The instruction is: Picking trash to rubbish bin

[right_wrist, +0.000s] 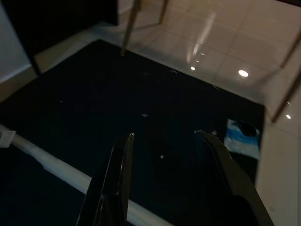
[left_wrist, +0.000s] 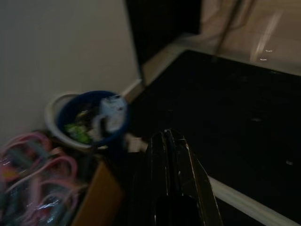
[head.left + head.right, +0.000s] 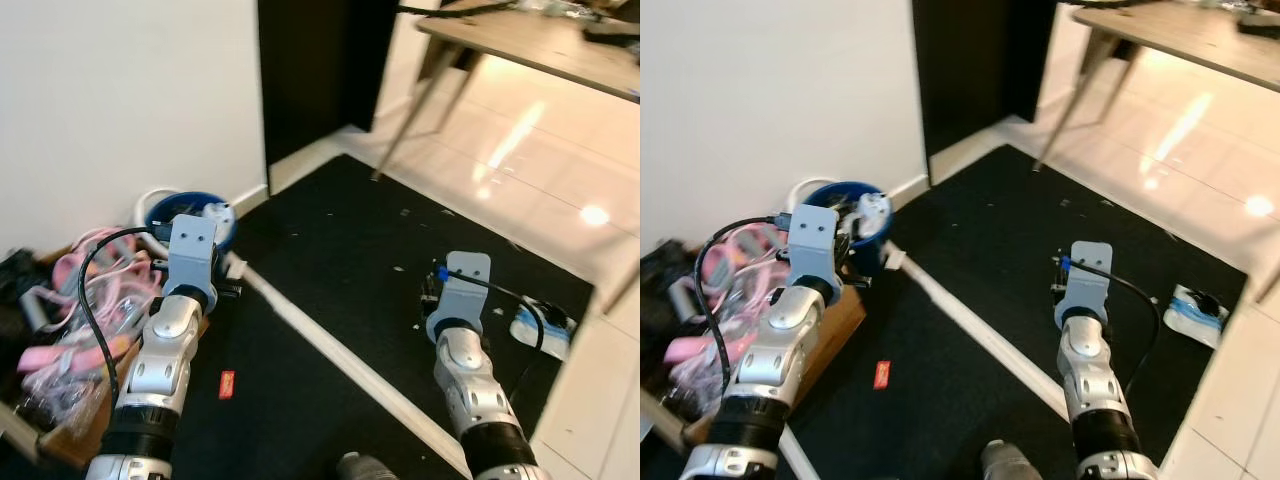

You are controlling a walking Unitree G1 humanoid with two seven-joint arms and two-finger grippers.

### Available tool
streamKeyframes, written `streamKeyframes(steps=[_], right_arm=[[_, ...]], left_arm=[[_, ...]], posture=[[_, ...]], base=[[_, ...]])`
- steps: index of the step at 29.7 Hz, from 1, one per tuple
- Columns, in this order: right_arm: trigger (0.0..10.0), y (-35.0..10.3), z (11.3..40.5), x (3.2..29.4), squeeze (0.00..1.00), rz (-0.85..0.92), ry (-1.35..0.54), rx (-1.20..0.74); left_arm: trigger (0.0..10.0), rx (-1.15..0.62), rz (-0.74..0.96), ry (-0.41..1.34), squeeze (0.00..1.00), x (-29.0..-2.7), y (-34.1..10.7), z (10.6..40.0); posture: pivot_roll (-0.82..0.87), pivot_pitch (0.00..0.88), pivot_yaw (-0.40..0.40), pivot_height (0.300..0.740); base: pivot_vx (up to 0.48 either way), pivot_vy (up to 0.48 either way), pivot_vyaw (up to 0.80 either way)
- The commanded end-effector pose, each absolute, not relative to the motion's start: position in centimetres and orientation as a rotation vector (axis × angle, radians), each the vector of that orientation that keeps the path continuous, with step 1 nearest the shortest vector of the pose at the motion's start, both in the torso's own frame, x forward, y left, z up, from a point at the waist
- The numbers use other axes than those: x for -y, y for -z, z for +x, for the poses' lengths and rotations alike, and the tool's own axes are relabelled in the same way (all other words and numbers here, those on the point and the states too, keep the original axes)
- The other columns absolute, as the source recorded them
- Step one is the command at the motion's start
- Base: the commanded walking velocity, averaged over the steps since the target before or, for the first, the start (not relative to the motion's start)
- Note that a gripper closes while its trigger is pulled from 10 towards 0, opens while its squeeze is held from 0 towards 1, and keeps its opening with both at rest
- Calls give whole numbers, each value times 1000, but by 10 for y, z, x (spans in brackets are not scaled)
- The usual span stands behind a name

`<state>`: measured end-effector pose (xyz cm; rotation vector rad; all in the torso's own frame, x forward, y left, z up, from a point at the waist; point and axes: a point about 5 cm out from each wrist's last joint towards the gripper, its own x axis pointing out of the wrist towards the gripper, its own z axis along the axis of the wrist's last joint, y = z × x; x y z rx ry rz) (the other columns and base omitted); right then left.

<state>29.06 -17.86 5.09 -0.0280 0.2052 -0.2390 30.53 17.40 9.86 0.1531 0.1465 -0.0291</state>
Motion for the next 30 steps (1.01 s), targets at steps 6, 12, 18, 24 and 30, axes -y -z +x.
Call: streamKeyframes(steps=[6, 12, 18, 24, 30], right_arm=[[10000, -62, 293, 173, 0, 2, 183, -124], [10000, -79, 296, 156, 0, 57, 32, -7], [10000, -88, 295, 142, 0, 50, -62, 38], [10000, -86, 293, 140, 0, 48, -65, 33], [10000, -85, 292, 142, 0, 37, -59, 28]], left_arm=[[10000, -198, 148, 127, 0, -162, -87, 299], [10000, -182, 122, 198, 0, -150, -89, 298], [10000, -142, 154, 222, 0, -144, -94, 299], [10000, -102, 139, 232, 0, -142, -102, 301], [10000, -99, 146, 234, 0, -143, -104, 303]], posture=[[18, 0, 7, 740], [20, 0, 7, 740], [15, 0, 12, 740], [16, 0, 12, 740], [15, 0, 14, 740]], base=[[0, 0, -800], [0, 0, -800], [0, 0, -133], [44, 0, 0], [269, 0, 0]])
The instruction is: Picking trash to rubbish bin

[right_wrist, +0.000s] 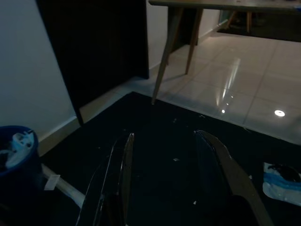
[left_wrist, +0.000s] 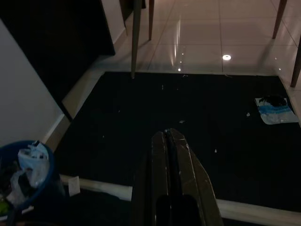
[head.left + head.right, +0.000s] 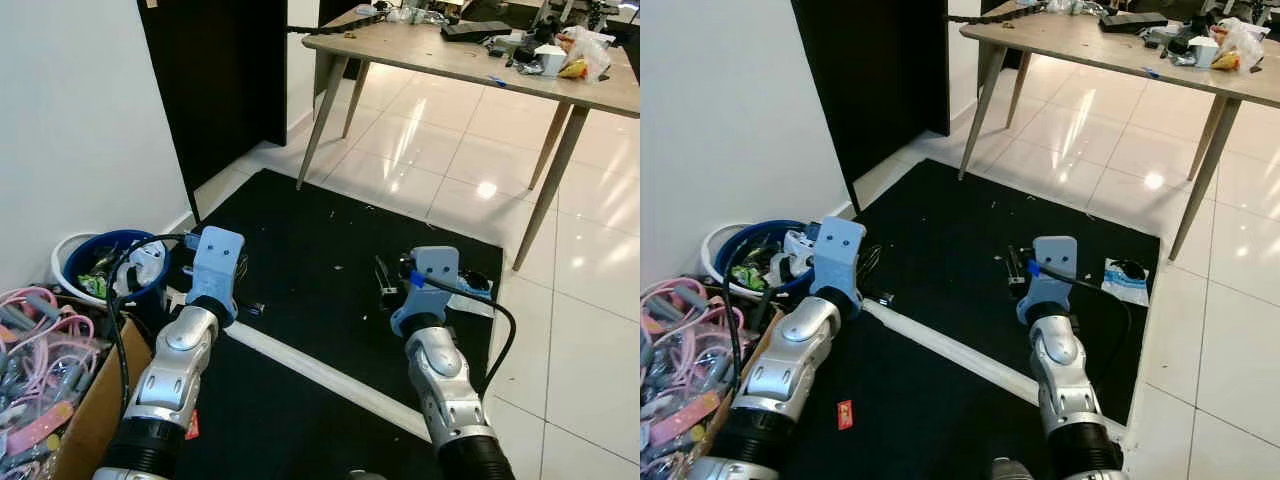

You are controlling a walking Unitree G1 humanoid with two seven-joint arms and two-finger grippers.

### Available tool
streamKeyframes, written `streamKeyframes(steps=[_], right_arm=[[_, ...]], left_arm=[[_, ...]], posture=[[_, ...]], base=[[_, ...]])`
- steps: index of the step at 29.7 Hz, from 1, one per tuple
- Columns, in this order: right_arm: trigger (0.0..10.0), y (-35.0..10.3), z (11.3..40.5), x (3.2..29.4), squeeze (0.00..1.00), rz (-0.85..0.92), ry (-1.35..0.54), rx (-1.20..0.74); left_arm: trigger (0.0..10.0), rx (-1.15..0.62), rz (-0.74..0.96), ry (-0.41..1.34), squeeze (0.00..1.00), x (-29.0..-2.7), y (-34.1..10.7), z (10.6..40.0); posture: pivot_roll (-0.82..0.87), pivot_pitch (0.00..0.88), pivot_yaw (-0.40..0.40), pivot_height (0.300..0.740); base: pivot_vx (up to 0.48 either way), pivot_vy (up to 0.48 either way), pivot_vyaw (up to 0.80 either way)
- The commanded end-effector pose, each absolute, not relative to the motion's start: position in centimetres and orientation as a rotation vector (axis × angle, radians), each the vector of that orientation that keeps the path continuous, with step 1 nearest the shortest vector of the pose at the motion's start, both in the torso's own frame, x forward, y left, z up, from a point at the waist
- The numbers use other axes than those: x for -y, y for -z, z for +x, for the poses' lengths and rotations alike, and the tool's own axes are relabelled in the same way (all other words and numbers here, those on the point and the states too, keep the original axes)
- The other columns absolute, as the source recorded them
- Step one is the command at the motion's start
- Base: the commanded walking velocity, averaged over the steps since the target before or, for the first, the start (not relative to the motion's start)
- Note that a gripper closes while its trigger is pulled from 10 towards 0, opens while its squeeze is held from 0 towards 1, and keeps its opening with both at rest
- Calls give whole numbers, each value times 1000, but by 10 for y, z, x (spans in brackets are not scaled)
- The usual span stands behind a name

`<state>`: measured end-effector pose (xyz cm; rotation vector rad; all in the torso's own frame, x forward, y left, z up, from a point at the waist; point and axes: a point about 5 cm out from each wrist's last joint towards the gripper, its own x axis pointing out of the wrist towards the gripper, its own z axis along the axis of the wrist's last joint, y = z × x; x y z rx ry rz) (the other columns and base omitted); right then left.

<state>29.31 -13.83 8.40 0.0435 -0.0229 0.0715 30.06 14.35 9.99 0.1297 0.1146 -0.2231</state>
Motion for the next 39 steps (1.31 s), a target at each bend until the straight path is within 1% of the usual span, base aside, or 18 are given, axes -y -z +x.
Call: streamKeyframes(steps=[1, 18, 27, 39], right_arm=[[10000, -85, 292, 142, 0, 35, -58, 27], [10000, -82, 289, 145, 0, 14, -41, 10], [10000, -86, 290, 145, 0, -1, -58, 36], [10000, -79, 287, 147, 0, -9, -37, 3]], left_arm=[[10000, -96, 148, 230, 0, -143, -104, 303], [10000, -94, 127, 229, 0, -141, -106, 303], [10000, -114, 173, 265, 0, -138, -98, 299], [10000, -114, 174, 256, 0, -137, -97, 300]], posture=[[14, 0, 14, 740], [15, 0, 14, 740], [13, 0, 13, 740], [12, 0, 14, 740]], base=[[270, 0, 0], [314, 0, 0], [330, 0, 0], [322, 0, -750]])
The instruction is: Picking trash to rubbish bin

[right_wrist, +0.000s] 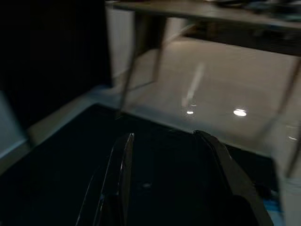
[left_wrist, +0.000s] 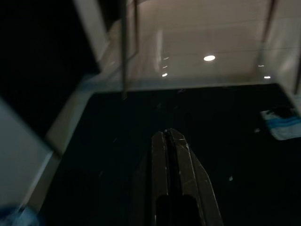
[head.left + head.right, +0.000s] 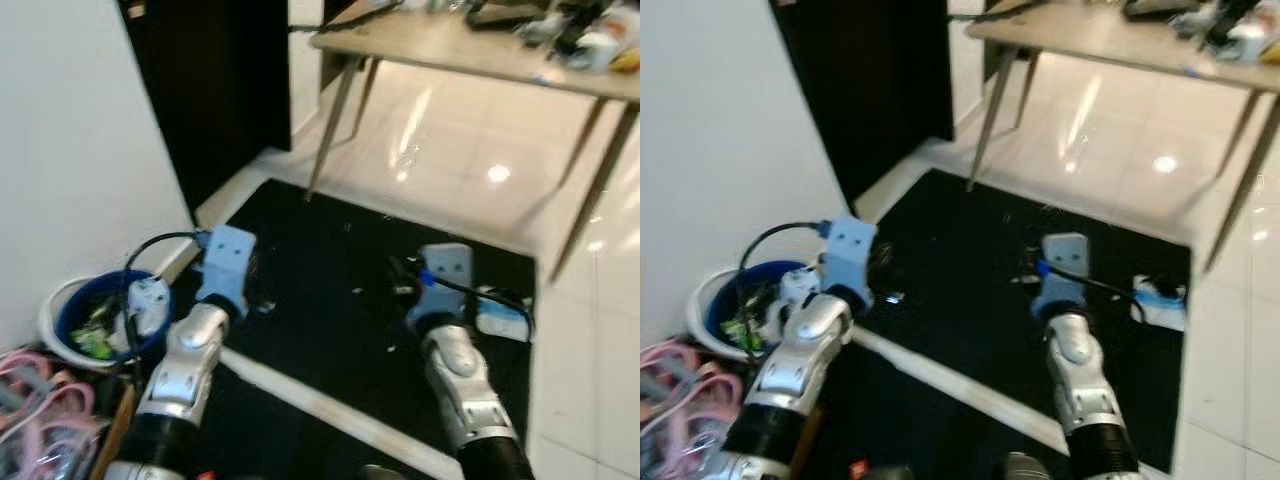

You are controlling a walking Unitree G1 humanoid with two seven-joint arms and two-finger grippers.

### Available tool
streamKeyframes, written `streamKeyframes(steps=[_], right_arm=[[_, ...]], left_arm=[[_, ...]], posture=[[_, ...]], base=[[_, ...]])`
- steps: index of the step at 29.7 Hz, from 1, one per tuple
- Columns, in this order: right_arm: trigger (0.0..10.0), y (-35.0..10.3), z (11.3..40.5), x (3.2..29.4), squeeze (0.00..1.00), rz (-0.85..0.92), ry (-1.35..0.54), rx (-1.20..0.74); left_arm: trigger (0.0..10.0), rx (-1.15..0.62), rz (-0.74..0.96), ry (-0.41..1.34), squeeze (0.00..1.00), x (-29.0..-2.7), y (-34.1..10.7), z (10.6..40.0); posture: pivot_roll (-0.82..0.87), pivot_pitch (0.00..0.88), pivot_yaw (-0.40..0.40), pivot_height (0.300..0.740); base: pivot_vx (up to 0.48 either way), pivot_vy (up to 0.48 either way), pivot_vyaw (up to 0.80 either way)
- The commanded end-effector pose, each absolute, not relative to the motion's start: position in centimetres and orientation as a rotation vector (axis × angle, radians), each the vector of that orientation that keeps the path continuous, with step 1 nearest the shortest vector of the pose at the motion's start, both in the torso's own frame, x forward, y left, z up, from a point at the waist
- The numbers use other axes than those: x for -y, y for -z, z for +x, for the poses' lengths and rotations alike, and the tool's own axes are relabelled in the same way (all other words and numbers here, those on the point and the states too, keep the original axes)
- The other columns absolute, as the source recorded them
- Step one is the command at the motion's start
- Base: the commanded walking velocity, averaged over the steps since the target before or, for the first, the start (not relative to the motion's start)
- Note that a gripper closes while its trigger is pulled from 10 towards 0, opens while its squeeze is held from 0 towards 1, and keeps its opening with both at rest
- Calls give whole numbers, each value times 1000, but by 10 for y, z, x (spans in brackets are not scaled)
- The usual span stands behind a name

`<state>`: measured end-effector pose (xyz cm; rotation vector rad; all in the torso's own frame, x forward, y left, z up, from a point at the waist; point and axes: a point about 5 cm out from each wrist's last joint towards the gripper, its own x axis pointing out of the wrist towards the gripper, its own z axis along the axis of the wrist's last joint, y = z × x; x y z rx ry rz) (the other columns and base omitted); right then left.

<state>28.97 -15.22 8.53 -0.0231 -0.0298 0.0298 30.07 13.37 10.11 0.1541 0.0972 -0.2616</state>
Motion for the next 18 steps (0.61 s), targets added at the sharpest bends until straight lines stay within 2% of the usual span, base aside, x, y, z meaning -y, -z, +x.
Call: streamKeyframes(steps=[1, 4, 18], right_arm=[[10000, -79, 287, 147, 0, -9, -37, 3], [10000, -79, 287, 149, 0, -8, -31, 0], [10000, -78, 286, 145, 0, -20, -25, 3]], left_arm=[[10000, -114, 174, 256, 0, -137, -97, 300], [10000, -114, 173, 262, 0, -136, -97, 300], [10000, -112, 177, 273, 0, -131, -95, 298]], posture=[[12, 0, 14, 740], [10, 0, 15, 740], [9, 0, 10, 740]], base=[[319, 0, -800], [317, 0, -698], [314, 0, 0]])
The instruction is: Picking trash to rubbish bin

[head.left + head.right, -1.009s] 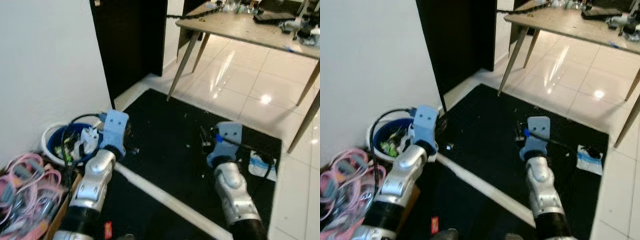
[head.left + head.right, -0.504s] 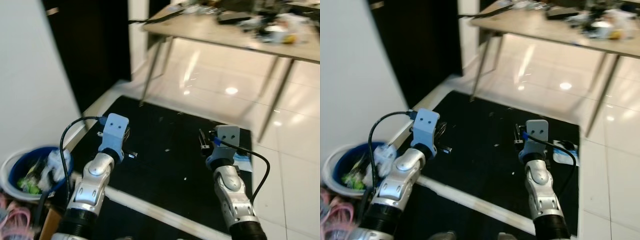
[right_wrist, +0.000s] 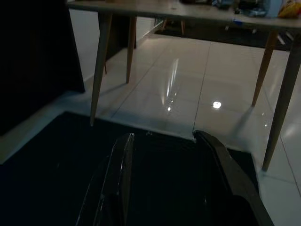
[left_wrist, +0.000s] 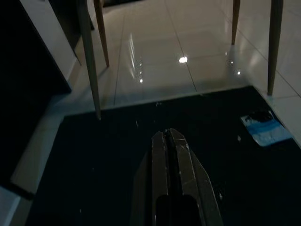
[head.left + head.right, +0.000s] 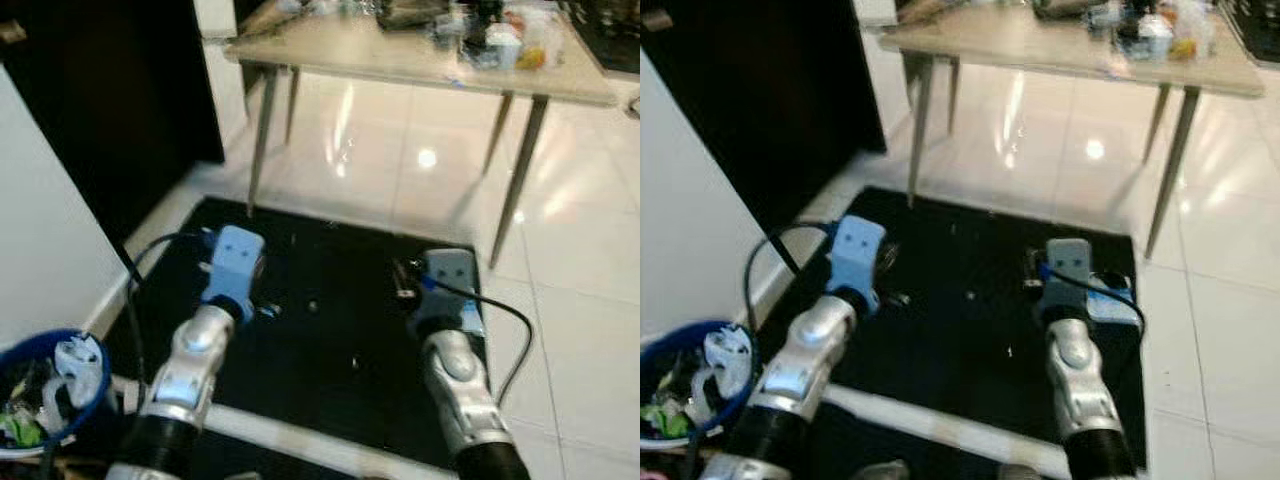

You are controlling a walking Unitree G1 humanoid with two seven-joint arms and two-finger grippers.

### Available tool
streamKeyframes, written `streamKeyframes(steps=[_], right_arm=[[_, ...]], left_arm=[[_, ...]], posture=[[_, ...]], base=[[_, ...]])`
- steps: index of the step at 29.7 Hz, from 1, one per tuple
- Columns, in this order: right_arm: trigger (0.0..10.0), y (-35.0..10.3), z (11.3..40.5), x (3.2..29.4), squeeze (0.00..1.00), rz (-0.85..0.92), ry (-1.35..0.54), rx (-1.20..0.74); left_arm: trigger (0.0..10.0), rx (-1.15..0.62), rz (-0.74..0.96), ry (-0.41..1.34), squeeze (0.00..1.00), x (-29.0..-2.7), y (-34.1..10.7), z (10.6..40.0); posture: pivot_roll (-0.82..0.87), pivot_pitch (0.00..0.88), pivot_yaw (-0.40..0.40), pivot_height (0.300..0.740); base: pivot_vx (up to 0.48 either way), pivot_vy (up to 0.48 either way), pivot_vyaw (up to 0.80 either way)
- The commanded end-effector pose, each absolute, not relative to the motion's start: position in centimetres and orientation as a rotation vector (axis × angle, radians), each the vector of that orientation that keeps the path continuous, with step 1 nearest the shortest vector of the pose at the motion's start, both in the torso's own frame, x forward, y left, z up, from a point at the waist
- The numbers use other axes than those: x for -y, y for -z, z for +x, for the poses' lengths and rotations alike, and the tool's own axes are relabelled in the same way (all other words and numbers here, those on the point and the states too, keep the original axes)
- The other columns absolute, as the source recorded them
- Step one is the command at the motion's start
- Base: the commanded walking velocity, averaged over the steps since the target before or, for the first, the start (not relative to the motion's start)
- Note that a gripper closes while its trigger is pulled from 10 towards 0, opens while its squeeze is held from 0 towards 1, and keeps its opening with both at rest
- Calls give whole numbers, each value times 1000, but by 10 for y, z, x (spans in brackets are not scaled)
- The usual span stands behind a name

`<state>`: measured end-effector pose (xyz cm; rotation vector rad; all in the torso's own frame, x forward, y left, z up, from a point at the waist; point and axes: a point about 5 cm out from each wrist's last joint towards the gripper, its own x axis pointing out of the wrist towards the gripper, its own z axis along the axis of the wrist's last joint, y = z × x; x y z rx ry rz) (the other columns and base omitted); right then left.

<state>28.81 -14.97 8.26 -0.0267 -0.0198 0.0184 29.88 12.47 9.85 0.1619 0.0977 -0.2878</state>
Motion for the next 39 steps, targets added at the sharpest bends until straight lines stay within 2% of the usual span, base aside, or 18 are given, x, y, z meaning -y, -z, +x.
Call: streamKeyframes(steps=[1, 5, 12, 39], right_arm=[[10000, -78, 285, 145, 0, -19, -23, 4], [10000, -76, 283, 144, 0, -21, -24, -1], [10000, -76, 281, 144, 0, -18, -27, -1], [10000, -80, 282, 134, 0, -42, -59, 20]], left_arm=[[10000, -116, 183, 275, 0, -131, -94, 298], [10000, -117, 195, 286, 0, -129, -93, 296], [10000, -119, 202, 288, 0, -126, -90, 294], [10000, -103, 219, 270, 0, -123, -95, 296]], posture=[[10, 0, 11, 740], [5, 0, 11, 740], [2, 0, 9, 740], [-5, 0, 0, 740]], base=[[315, 0, 0], [313, 0, 0], [311, 0, -607], [296, 0, 0]])
